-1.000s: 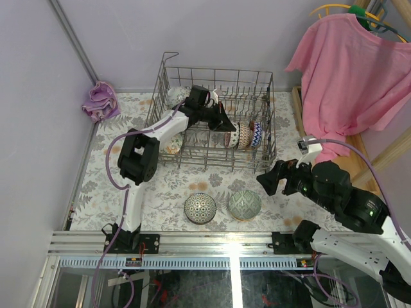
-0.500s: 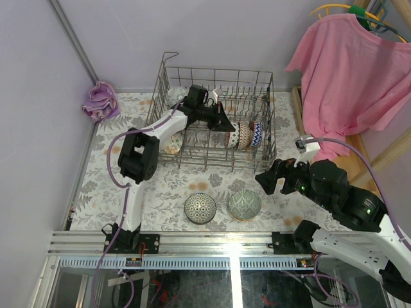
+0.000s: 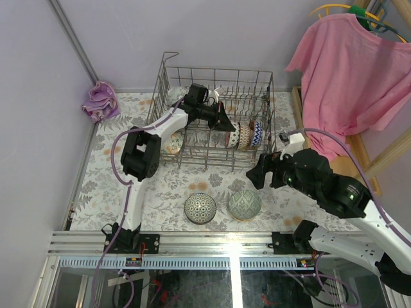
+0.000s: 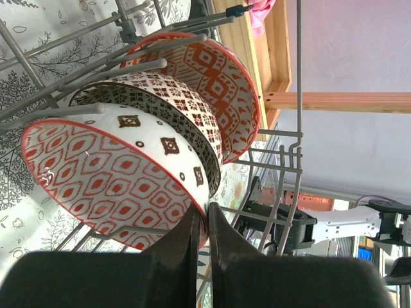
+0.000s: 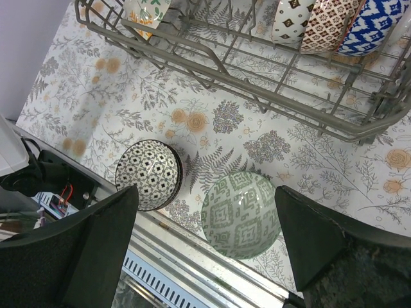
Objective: Load the bowls into the dish rack
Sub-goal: Adjust the bowl in the dish rack.
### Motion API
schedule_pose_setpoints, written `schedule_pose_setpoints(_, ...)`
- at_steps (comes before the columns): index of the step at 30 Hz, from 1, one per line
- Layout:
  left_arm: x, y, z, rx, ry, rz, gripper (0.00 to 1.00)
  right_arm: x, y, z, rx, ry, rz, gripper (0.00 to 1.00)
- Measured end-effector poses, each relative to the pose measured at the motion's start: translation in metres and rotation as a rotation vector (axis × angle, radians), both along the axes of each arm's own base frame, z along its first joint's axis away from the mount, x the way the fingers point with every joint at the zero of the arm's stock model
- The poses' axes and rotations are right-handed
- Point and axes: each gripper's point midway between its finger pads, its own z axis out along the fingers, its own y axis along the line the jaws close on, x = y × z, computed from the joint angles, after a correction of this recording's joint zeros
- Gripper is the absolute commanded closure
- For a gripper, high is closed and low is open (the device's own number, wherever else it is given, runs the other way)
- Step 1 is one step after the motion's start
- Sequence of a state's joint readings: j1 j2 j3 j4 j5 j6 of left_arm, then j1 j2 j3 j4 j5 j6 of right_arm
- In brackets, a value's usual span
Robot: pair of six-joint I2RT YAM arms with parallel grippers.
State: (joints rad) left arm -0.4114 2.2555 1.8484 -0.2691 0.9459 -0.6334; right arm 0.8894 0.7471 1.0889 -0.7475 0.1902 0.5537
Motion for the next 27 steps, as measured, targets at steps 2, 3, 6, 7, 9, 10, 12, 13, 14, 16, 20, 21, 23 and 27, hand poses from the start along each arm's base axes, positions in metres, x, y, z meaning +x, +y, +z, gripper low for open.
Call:
schedule_pose_setpoints(2, 0.001, 0.001, 0.000, -0.004, -0.003, -0.008, 1.00, 0.003, 0.004, -0.001, -0.010, 0.007, 0.002, 0.06)
schedule_pose_setpoints(3, 0.000, 0.001, 0.000, -0.007, -0.004, -0.013, 1.00, 0.004, 0.006, -0.001, -0.013, 0.009, 0.003, 0.06)
schedule_pose_setpoints(6, 0.001, 0.002, 0.000, -0.017, -0.011, -0.028, 1.00, 0.009, 0.012, -0.001, -0.024, 0.016, 0.004, 0.06)
schedule_pose_setpoints(7, 0.001, 0.003, 0.000, -0.021, -0.012, -0.034, 1.00, 0.011, 0.014, -0.001, -0.027, 0.018, 0.004, 0.06)
schedule_pose_setpoints(9, 0.000, 0.005, 0.000, -0.027, -0.018, -0.044, 1.00, 0.015, 0.019, -0.002, -0.036, 0.024, 0.005, 0.06)
schedule_pose_setpoints(10, 0.000, 0.005, 0.000, -0.032, -0.018, -0.051, 1.00, 0.017, 0.020, -0.003, -0.042, 0.027, 0.006, 0.06)
schedule_pose_setpoints(12, -0.001, 0.007, 0.000, -0.042, -0.019, -0.064, 1.00, 0.020, 0.025, -0.004, -0.057, 0.034, 0.008, 0.06)
schedule_pose_setpoints(13, -0.001, 0.007, -0.001, -0.048, -0.021, -0.071, 0.99, 0.022, 0.027, -0.005, -0.065, 0.037, 0.010, 0.06)
schedule_pose_setpoints(14, -0.001, 0.008, -0.001, -0.053, -0.023, -0.079, 0.98, 0.024, 0.029, -0.006, -0.069, 0.039, 0.010, 0.06)
schedule_pose_setpoints(16, 0.000, 0.009, 0.000, -0.062, -0.045, -0.096, 0.98, 0.028, 0.033, -0.006, -0.078, 0.041, 0.013, 0.06)
schedule_pose_setpoints(20, 0.006, 0.008, 0.000, -0.074, -0.074, -0.128, 0.98, 0.032, 0.039, -0.006, -0.082, 0.042, 0.014, 0.06)
schedule_pose_setpoints(21, 0.006, 0.007, 0.000, -0.073, -0.077, -0.136, 0.98, 0.033, 0.040, -0.006, -0.082, 0.041, 0.014, 0.06)
schedule_pose_setpoints(23, 0.007, 0.007, 0.000, -0.073, -0.087, -0.144, 0.98, 0.034, 0.041, -0.007, -0.086, 0.042, 0.016, 0.06)
schedule_pose_setpoints(27, 0.009, 0.008, 0.000, -0.068, -0.093, -0.149, 0.99, 0.035, 0.043, -0.008, -0.093, 0.044, 0.017, 0.06)
